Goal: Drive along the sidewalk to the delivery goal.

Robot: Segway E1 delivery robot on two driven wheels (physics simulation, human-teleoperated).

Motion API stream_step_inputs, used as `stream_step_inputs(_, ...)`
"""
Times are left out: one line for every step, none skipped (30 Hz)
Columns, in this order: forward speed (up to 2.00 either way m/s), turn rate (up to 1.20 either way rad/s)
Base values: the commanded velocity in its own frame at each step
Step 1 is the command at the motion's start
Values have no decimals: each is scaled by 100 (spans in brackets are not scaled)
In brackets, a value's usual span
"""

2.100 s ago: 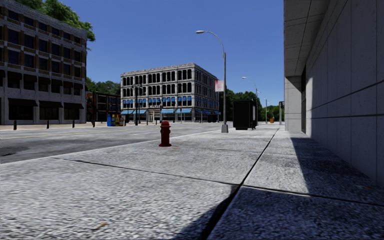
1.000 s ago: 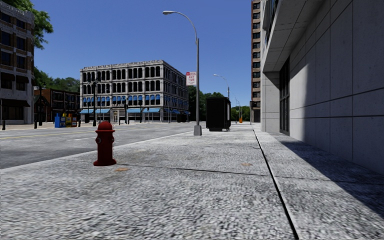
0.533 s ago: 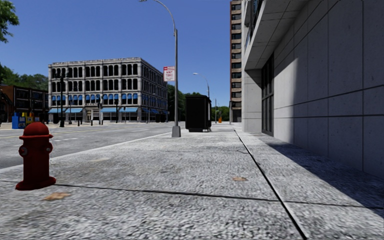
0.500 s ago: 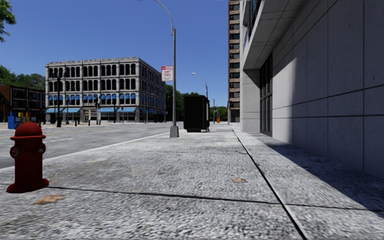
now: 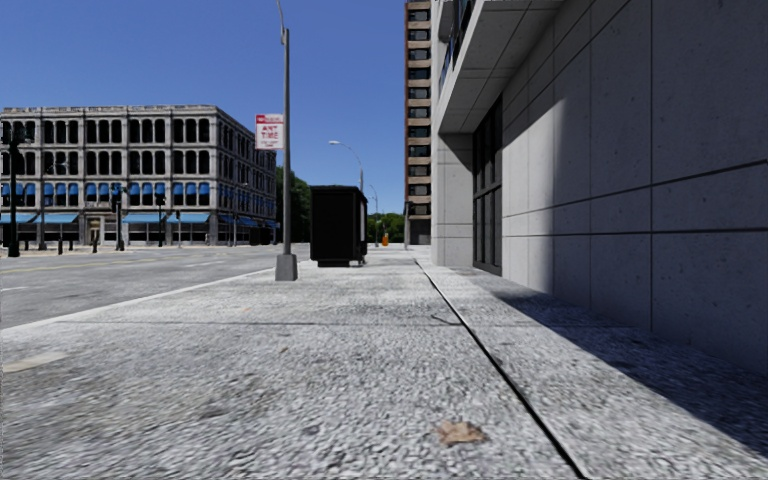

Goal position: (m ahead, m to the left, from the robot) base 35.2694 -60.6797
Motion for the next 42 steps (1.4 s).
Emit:
stream_step_inputs(200, -39)
stream_step_inputs(200, -39)
stream_step_inputs(200, -36)
stream_step_inputs(200, -36)
stream_step_inputs(200, -28)
stream_step_inputs(200, -26)
stream_step_inputs(200, -17)
stream_step_inputs(200, 0)
stream_step_inputs(200, 0)
stream_step_inputs(200, 0)
stream_step_inputs(200, 0)
stream_step_inputs(200, 0)
stream_step_inputs(200, 0)
stream_step_inputs(200, 0)
stream_step_inputs(200, 0)
stream_step_inputs(200, 0)
stream_step_inputs(200, 0)
stream_step_inputs(200, 0)
stream_step_inputs(200, 0)
stream_step_inputs(200, 0)
stream_step_inputs(200, 0)
stream_step_inputs(200, 0)
stream_step_inputs(200, 0)
stream_step_inputs(200, 0)
stream_step_inputs(200, 0)
stream_step_inputs(200, 0)
stream_step_inputs(200, 0)
stream_step_inputs(200, 0)
stream_step_inputs(200, 0)
stream_step_inputs(200, 0)
stream_step_inputs(200, 0)
stream_step_inputs(200, 0)
stream_step_inputs(200, 0)
stream_step_inputs(200, 0)
stream_step_inputs(200, 0)
stream_step_inputs(200, 0)
stream_step_inputs(200, 0)
stream_step_inputs(200, 0)
stream_step_inputs(200, 0)
stream_step_inputs(200, 0)
stream_step_inputs(200, 0)
stream_step_inputs(200, 0)
